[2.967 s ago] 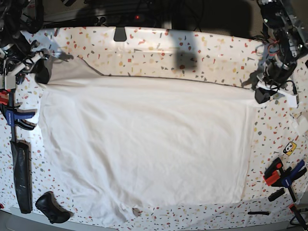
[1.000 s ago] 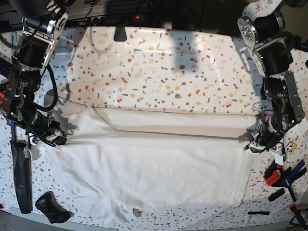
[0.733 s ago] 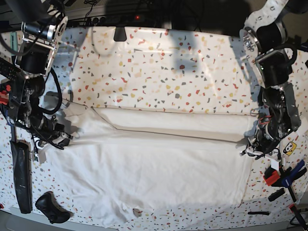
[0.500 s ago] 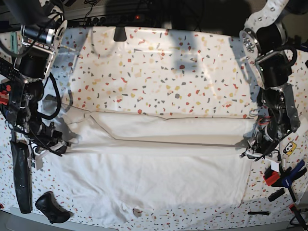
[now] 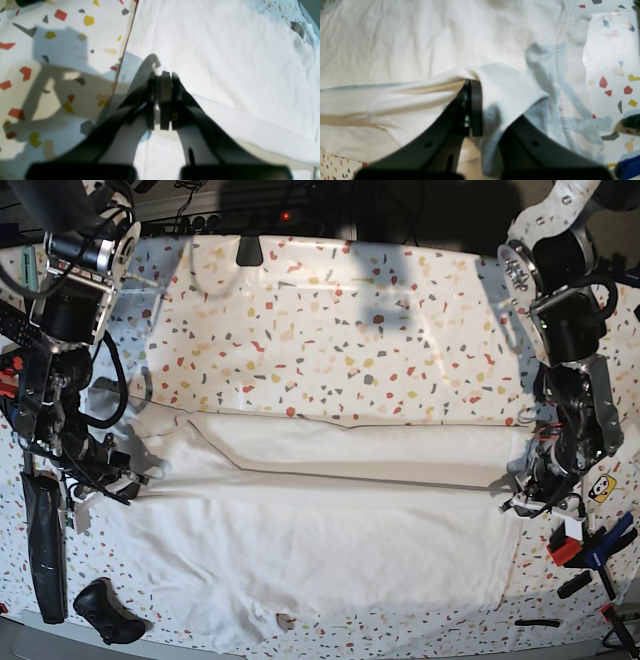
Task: Fold the T-shirt properly
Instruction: 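Lay the folded collar edge down across the shirt middle, then release the fold and regrasp the shirt edges with both grippers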
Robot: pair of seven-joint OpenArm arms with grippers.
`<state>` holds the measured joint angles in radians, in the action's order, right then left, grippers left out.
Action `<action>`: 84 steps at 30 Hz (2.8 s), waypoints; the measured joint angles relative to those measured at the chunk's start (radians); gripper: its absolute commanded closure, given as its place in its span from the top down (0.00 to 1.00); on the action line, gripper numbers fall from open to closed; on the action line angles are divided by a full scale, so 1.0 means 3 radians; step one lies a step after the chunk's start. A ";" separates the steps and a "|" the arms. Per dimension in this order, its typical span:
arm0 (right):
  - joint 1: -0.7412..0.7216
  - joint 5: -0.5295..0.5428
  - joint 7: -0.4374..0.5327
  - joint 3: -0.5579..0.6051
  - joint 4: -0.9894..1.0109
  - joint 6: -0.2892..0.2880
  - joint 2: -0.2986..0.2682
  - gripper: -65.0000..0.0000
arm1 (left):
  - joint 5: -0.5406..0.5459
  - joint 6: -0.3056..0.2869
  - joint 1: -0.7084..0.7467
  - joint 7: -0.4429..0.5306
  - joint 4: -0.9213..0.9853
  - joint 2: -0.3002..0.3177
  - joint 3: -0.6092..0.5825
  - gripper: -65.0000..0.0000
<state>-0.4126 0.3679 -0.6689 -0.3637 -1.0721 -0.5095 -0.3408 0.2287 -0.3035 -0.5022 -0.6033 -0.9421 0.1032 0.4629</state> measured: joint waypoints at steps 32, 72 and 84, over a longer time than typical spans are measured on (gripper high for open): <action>-0.0361 0.0366 -0.0680 -0.0006 0.0000 -0.0240 -0.0018 0.28 | -0.0009 0.0014 -0.0055 -0.1067 -0.0322 0.0017 0.0003 0.05; -0.0170 0.0997 -0.1429 -0.0941 -0.0001 -0.0249 -0.0272 0.28 | -0.0126 -0.0033 0.0167 -0.1211 -0.0151 0.0071 0.0003 0.34; 0.0490 0.1116 -0.1390 -0.1233 0.0000 -0.0251 -0.0259 0.44 | -0.0210 -0.0095 0.0055 -0.0785 0.0355 0.0128 0.0009 0.34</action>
<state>-0.2657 0.7029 -1.0859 -0.7338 -1.0721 -0.5846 -0.4187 0.1658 -0.3321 -0.4858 -0.8387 -0.8356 0.1417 0.4656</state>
